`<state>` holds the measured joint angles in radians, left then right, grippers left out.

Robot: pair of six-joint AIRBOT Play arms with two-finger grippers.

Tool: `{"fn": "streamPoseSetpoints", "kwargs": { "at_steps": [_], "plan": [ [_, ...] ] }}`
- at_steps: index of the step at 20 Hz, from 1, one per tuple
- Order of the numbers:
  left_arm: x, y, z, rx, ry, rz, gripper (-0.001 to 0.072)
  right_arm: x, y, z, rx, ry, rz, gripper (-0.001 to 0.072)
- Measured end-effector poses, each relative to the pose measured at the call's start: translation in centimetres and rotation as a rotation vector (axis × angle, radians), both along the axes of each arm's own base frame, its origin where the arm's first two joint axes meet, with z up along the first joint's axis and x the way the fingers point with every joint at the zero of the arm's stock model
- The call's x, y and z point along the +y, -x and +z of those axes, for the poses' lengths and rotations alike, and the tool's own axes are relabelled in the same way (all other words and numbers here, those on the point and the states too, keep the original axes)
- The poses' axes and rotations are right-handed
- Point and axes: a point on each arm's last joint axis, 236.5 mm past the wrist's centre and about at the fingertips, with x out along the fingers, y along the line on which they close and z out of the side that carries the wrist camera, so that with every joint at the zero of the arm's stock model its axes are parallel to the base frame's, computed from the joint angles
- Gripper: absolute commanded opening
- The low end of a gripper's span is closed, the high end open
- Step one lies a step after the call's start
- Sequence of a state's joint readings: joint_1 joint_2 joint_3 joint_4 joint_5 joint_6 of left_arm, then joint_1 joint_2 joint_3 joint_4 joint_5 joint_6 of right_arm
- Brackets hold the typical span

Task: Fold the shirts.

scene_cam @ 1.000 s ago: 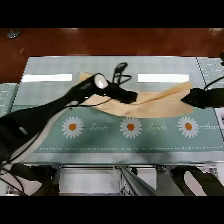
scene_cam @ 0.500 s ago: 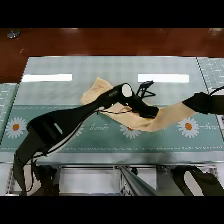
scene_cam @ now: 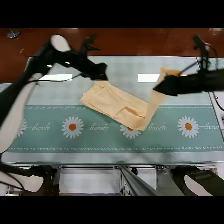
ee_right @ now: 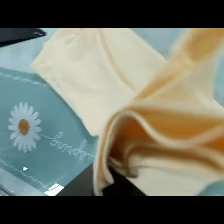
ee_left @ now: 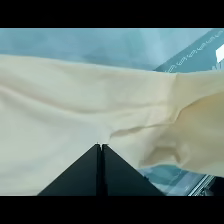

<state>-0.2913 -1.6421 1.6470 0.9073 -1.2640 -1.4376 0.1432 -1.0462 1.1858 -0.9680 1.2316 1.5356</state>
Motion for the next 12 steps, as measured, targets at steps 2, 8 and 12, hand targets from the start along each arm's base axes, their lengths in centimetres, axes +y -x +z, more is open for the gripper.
{"fn": "streamPoseSetpoints", "kwargs": {
  "at_steps": [2, 8, 12],
  "plan": [
    [5.1, 0.7, 2.4, -0.07, -0.025, 0.098, 0.0024, 4.1, -2.1, -0.1, 0.007, -0.007, 0.086, 0.0027],
    [12.5, 11.4, 1.5, -0.137, -0.051, 0.286, 0.0024, 16.2, -7.1, -4.4, 0.062, -0.011, 0.267, 0.0028],
    [13.3, 16.4, -1.9, -0.113, -0.024, 0.356, 0.0024, 21.5, -9.3, -9.5, 0.119, -0.025, 0.3, 0.0447]
  ]
}}
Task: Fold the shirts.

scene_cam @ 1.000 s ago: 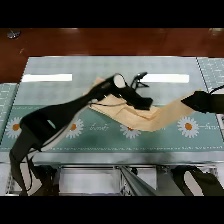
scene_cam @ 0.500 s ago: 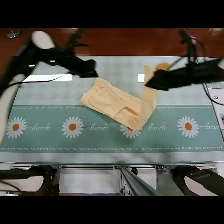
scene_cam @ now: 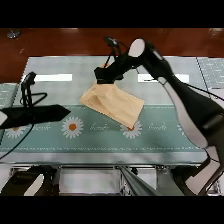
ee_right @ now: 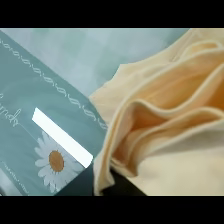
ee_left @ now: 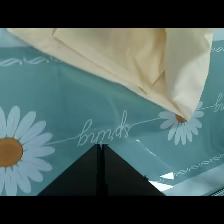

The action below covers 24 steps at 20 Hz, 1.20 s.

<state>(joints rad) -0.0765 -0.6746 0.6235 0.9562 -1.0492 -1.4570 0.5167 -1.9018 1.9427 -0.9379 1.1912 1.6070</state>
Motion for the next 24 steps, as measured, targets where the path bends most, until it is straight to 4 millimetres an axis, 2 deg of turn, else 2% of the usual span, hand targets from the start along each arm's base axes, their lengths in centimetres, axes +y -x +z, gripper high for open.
{"fn": "streamPoseSetpoints", "kwargs": {
  "at_steps": [1, 3, 4, 6, 7, 9, 11, 12, 14, 16, 18, 19, 22, 24],
  "plan": [
    [0.1, 0.3, -0.6, -0.003, 0.009, 0.02, 0.0024, 0.9, -0.6, -1.2, 0.017, -0.011, -0.011, 0.0627],
    [0.4, 0.4, -1.2, -0.015, 0.015, 0.051, 0.0024, 1.9, -1.4, -2.3, 0.043, -0.046, -0.028, 0.0627],
    [0.5, 0.4, -1.5, -0.018, 0.016, 0.061, 0.0024, 1.9, -2.1, -2.0, 0.054, -0.079, -0.046, 0.0626],
    [0.7, 0.1, -1.8, -0.028, 0.018, 0.08, 0.0025, 0.1, -4.1, 0.1, 0.054, -0.147, -0.094, 0.0626],
    [0.8, 0.0, -1.9, -0.029, 0.019, 0.085, 0.0025, -1.6, -5.0, 2.1, 0.057, -0.188, -0.115, 0.0624],
    [0.9, -0.1, -2.0, -0.032, 0.02, 0.096, 0.0024, -6.8, -5.9, 6.4, 0.044, -0.227, -0.137, 0.0624],
    [0.9, -0.1, -2.2, -0.031, 0.02, 0.098, 0.0024, -13.4, -4.7, 9.3, 0.022, -0.163, -0.123, 0.0624],
    [1.0, -0.2, -2.2, -0.032, 0.02, 0.1, 0.0024, -16.8, -3.6, 9.8, 0.016, -0.094, -0.124, 0.0624],
    [1.0, -0.2, -2.2, -0.031, 0.02, 0.1, 0.0025, -24.5, -1.2, 9.3, 0.023, 0.09, -0.204, 0.0624],
    [1.0, -0.2, -2.2, -0.033, 0.02, 0.102, 0.0025, -29.8, 1.7, 7.4, 0.06, 0.193, -0.335, 0.0624],
    [1.0, -0.3, -2.2, -0.035, 0.02, 0.104, 0.0024, -31.5, 4.7, 3.8, 0.112, 0.196, -0.476, 0.0624],
    [1.0, -0.3, -2.2, -0.035, 0.02, 0.104, 0.0024, -31.5, 6.0, 1.4, 0.142, 0.182, -0.546, 0.0623],
    [1.1, -0.4, -2.1, -0.042, 0.02, 0.109, 0.0025, -28.4, 10.0, -5.4, 0.257, 0.078, -0.665, 0.0624],
    [1.1, -0.7, -2.1, -0.048, 0.02, 0.115, 0.0025, -26.7, 11.6, -8.5, 0.308, 0.053, -0.689, 0.0624]
  ]
}}
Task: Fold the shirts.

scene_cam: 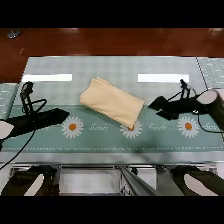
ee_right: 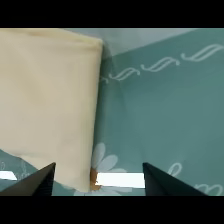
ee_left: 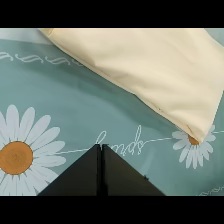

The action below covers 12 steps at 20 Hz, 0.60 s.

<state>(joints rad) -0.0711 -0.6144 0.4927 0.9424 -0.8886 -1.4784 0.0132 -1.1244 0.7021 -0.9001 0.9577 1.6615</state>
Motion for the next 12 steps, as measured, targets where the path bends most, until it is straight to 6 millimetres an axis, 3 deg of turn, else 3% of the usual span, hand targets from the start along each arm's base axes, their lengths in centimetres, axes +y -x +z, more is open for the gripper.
{"fn": "streamPoseSetpoints", "kwargs": {
  "at_steps": [4, 8, 9, 11, 12],
  "plan": [
    [0.1, -0.3, -0.3, 0.005, -0.001, 0.009, 0.0025, 3.6, 1.9, -4.0, 0.085, -0.053, 0.024, 0.0623],
    [0.1, -0.4, -0.8, 0.022, -0.001, 0.013, 0.0025, 7.0, 1.2, -5.2, 0.119, -0.109, 0.069, 0.0602],
    [0.1, -0.5, -0.9, 0.025, -0.001, 0.013, 0.0025, 7.6, 0.6, -5.2, 0.114, -0.113, 0.079, 0.0511],
    [0.1, -0.5, -1.0, 0.029, -0.002, 0.013, 0.0025, 8.3, -1.3, -5.5, 0.09, -0.099, 0.109, 0.0066],
    [0.1, -0.5, -1.1, 0.031, -0.002, 0.012, 0.0025, 8.8, -2.5, -5.0, 0.072, -0.108, 0.117, 0.0027]
  ]
}}
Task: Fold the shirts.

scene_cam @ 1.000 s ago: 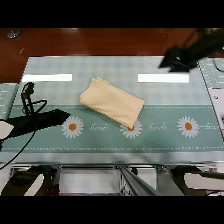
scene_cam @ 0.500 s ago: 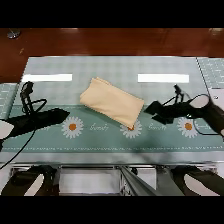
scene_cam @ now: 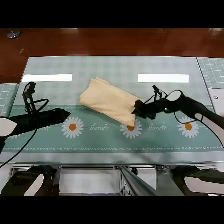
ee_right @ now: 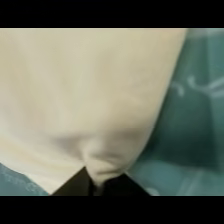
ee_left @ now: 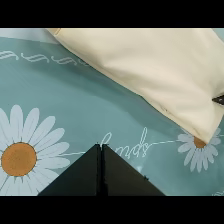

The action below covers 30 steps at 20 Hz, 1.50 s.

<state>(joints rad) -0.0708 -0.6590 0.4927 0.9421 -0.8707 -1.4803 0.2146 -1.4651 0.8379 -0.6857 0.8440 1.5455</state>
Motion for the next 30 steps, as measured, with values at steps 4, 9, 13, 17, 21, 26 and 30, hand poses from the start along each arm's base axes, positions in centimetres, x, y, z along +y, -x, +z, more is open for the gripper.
{"fn": "streamPoseSetpoints", "kwargs": {
  "at_steps": [4, 9, 13, 17, 21, 26, 30],
  "plan": [
    [0.0, 0.0, -0.1, 0.002, -0.001, -0.001, 0.0025, 2.8, -4.9, 5.2, -0.137, -0.058, 0.121, 0.0026],
    [0.0, 0.0, -0.1, 0.003, -0.001, -0.001, 0.0025, 3.9, -10.9, 18.4, -0.43, -0.028, 0.271, 0.0026],
    [0.0, 0.1, -0.2, 0.008, -0.001, -0.005, 0.0025, 0.2, -13.9, 28.9, -0.631, 0.081, 0.237, 0.0026],
    [-0.1, 0.4, -0.3, 0.018, 0.0, -0.011, 0.0025, -8.0, -14.0, 34.5, -0.671, 0.19, 0.096, 0.0027],
    [-0.2, 0.5, -0.3, 0.023, 0.0, -0.015, 0.0025, -18.0, -11.1, 35.2, -0.548, 0.304, -0.057, 0.0027],
    [-0.2, 0.5, -0.3, 0.024, 0.0, -0.016, 0.0025, -28.4, -3.5, 32.7, -0.301, 0.426, -0.263, 0.0025],
    [-0.1, 0.4, -0.3, 0.018, 0.0, -0.011, 0.0025, -33.6, 3.7, 29.8, -0.129, 0.494, -0.423, 0.0025]
  ]
}}
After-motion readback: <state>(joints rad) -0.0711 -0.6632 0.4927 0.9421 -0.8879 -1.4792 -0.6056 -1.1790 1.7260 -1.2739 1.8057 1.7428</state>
